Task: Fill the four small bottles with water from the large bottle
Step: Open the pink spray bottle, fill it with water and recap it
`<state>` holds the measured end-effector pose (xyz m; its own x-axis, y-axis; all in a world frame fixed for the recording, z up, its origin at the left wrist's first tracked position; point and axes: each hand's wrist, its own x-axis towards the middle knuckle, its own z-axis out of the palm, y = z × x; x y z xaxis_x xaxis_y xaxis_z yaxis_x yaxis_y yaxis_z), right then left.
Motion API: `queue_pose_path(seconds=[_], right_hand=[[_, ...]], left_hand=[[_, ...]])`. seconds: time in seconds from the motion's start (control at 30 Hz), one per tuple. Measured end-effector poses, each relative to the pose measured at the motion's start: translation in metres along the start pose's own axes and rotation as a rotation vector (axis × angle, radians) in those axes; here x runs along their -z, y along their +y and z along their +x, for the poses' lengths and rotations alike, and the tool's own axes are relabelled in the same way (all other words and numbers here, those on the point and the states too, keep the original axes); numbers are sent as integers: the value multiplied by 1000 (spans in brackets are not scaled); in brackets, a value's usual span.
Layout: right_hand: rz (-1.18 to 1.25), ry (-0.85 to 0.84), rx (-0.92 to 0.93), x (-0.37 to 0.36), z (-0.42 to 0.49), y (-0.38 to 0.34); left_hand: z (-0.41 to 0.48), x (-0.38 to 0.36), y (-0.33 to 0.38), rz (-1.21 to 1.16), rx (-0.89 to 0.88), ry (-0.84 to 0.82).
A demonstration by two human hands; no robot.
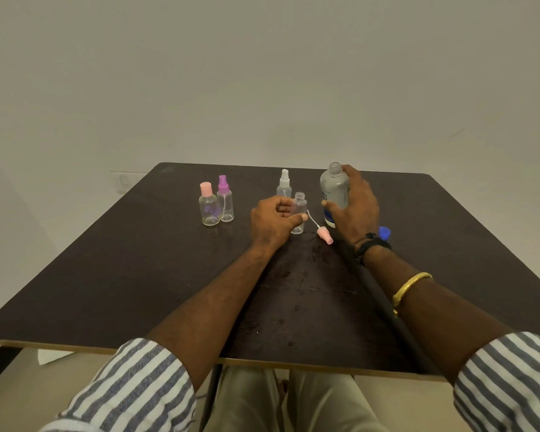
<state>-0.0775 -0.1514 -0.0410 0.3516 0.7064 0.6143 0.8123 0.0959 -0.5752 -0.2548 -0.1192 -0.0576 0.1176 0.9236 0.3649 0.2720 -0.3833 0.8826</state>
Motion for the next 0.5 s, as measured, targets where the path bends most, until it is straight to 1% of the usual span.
queue_pose_path(seconds=[0.23,0.5], right_hand=[[-141,-75,183,4,-2,-2],[-306,-80,319,4,-2,-2]], left_hand=[[0,5,1,6,-21,7],[-1,7,3,3,-35,3]])
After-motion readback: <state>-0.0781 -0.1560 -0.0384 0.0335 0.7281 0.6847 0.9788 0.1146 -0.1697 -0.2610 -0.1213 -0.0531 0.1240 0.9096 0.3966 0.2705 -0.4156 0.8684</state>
